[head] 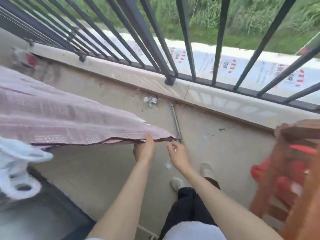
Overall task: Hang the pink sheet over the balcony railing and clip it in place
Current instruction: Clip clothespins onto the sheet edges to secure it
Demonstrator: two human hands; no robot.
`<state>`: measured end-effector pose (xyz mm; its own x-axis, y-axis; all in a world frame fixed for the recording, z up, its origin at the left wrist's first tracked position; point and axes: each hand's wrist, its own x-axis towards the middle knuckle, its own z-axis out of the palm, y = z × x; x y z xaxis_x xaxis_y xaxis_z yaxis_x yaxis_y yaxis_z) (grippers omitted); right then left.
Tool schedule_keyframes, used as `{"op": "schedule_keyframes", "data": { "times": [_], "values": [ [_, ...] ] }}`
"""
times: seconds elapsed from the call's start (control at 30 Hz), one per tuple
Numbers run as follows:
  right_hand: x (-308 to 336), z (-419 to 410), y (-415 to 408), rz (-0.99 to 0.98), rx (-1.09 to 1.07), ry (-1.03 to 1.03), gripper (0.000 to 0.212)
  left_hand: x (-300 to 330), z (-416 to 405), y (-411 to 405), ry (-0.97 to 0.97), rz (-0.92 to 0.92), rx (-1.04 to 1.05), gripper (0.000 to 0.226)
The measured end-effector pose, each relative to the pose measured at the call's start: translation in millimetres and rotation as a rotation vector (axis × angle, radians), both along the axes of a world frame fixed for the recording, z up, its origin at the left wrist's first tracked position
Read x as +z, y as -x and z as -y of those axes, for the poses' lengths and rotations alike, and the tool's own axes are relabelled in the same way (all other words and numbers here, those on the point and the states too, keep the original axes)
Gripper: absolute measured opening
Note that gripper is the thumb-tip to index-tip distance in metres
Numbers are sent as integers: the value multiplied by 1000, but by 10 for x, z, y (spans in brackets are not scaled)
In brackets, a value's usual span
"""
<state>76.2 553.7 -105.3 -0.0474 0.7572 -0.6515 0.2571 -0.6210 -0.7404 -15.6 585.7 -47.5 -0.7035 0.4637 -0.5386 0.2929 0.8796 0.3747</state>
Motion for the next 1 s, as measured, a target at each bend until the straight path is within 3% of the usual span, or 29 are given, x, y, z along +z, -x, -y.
{"op": "schedule_keyframes", "data": {
  "times": [0.13,0.23,0.4,0.5,0.6,0.77,0.9,1.0],
  "values": [
    [-177,86,-170,-317,-244,401,29,-201,24,7,-47,21,201,49],
    [-238,112,-237,-505,-268,435,23,-276,35,13,-111,-16,293,44],
    [-293,75,-223,-577,-282,422,28,-326,99,-58,-235,-36,382,37],
    [-288,52,-213,-676,-313,474,27,-339,104,-73,-272,-42,378,29],
    [-281,50,-223,-813,-406,556,31,-379,107,-43,-216,-25,369,34],
    [-296,115,-254,-1011,-481,642,30,-479,207,-34,-57,-25,155,28],
    [-281,166,-310,-1011,-351,707,31,-484,259,-42,-61,-26,106,32],
    [-280,187,-310,-1043,-388,723,33,-474,305,-30,-53,-29,128,37]
  ]
}}
